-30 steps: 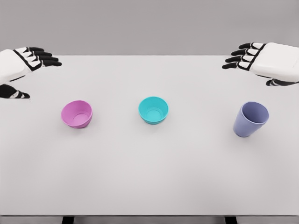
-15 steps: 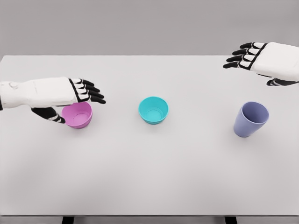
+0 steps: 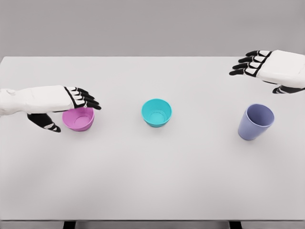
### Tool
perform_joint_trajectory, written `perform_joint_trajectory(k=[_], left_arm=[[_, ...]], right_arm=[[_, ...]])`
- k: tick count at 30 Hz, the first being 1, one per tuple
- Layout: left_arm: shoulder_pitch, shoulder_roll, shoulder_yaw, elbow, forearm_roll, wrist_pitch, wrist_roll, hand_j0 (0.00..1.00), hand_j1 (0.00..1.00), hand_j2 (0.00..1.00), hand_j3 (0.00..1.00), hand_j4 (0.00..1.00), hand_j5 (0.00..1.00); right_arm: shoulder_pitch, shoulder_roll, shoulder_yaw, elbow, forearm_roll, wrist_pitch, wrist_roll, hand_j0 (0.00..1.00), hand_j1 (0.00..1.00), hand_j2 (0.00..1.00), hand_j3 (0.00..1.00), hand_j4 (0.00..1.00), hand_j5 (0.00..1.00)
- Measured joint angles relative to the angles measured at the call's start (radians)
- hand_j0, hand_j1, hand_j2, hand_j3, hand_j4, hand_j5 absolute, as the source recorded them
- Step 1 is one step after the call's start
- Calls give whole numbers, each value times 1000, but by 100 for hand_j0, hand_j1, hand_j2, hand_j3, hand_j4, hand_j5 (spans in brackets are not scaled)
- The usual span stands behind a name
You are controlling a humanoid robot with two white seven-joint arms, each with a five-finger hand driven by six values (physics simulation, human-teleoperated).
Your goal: Stacking bowl and cup with both arms
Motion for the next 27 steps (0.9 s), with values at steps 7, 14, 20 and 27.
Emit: perform_joint_trajectory(k=[7,14,20,27], left_arm=[[-2,-8,-22,11,-5,58,0,100,100,100,100,100,100],[-5,-27,-43,31,-20,99,0,100,100,100,100,100,100],[-8,-56,-52,64,-45,113,0,100,100,100,100,100,100],[-9,-76,-59,74,-71,147,0,99,99,99,99,99,99]], right_arm=[[-15,-3,-8,21,0,0,0,100,100,100,100,100,100],[-17,-2,-10,24,0,0,0,100,100,100,100,100,100],[-15,-3,-10,25,0,0,0,100,100,100,100,100,100],[-14,-4,-10,28,0,0,0,100,100,100,100,100,100]])
